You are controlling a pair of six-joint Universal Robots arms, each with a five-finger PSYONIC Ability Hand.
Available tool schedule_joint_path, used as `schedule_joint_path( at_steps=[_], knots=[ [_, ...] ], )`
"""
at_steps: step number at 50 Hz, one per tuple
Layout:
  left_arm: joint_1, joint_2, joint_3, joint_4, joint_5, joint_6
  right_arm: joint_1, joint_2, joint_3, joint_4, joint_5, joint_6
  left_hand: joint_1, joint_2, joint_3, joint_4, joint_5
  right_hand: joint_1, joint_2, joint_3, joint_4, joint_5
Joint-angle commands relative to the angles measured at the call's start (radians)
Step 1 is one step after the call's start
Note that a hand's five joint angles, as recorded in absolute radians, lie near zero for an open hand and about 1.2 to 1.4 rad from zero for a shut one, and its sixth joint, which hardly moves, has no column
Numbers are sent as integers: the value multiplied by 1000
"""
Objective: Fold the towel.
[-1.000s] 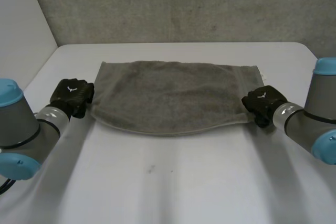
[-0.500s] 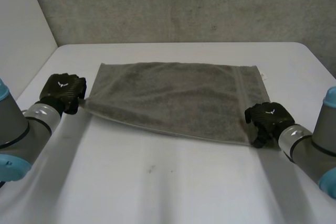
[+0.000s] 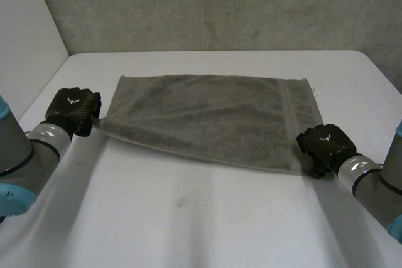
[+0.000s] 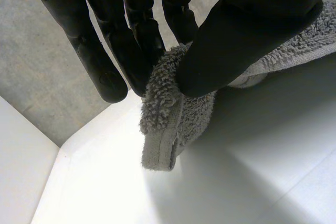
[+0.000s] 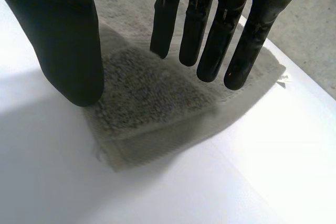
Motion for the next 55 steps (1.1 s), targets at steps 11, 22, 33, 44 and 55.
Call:
schedule_joint_path(
  at_steps=[11, 22, 33, 44, 55],
  knots=[
    [0, -3, -4, 0, 0, 0, -10, 57, -54, -80, 11, -29, 233, 180, 180, 179, 197, 811, 719, 709, 711, 733],
    [-18, 75, -63, -222, -2, 87, -18, -78, -38, 50, 31, -51, 233, 180, 180, 179, 197, 814, 722, 713, 715, 737],
    [23, 348, -176, -712, 2, 320, -166, -202, -39, 651, 34, -460, 233, 180, 180, 179, 197, 814, 722, 713, 715, 737],
    [63, 442, -187, -700, 3, 413, -202, -242, -129, 845, 6, -571, 233, 180, 180, 179, 197, 814, 722, 713, 715, 737],
    [-23, 124, 62, -563, -3, 365, -33, -24, -398, 650, 40, -310, 233, 180, 180, 179, 197, 814, 722, 713, 715, 737]
  ],
)
